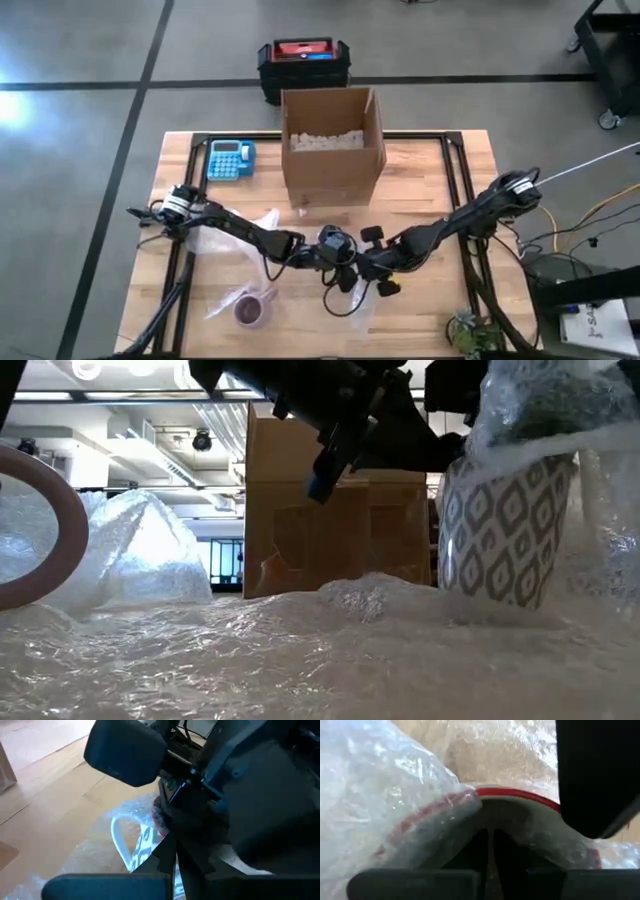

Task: Wrap mug
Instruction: Wrap the white mug with bubble wrap

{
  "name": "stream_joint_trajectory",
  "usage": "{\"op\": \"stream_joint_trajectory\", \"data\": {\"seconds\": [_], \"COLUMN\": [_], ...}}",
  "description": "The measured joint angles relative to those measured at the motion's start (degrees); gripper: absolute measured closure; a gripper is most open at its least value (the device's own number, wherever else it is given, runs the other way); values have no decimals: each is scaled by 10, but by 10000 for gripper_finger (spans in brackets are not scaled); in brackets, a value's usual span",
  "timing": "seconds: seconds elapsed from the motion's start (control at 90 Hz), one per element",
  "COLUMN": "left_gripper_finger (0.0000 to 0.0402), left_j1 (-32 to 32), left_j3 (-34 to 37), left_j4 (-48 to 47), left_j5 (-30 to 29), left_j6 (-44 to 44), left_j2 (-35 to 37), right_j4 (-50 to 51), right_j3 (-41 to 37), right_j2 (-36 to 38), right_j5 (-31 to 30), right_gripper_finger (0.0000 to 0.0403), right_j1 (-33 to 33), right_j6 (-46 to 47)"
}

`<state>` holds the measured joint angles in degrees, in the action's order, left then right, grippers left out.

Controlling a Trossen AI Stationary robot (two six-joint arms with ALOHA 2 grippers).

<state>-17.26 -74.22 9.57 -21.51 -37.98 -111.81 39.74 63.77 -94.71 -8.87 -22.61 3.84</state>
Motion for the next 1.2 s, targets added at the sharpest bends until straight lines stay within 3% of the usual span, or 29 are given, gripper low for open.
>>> {"op": "stream_joint_trajectory", "data": {"seconds": [0.333,0.467,0.533,0.656,0.844,1.2], "left_gripper_finger": [402,402,402,402,402,402], "left_j1": [0,0,0,0,0,0], "left_j3": [0,0,0,0,0,0], "left_j4": [-9,-8,-8,-7,-6,-8], "left_j5": [1,1,1,1,1,1], "left_j6": [0,0,0,0,0,0], "left_j2": [0,0,0,0,0,-1], "right_j4": [50,40,20,-41,-41,-1], "right_j3": [58,43,25,-11,-37,3], "right_j2": [98,118,116,99,47,-15], "right_j5": [3,74,103,100,-14,29], "right_gripper_finger": [384,384,384,384,384,384], "right_j1": [-6,-15,-23,-29,-7,1], "right_j6": [10,38,45,44,35,0]}}
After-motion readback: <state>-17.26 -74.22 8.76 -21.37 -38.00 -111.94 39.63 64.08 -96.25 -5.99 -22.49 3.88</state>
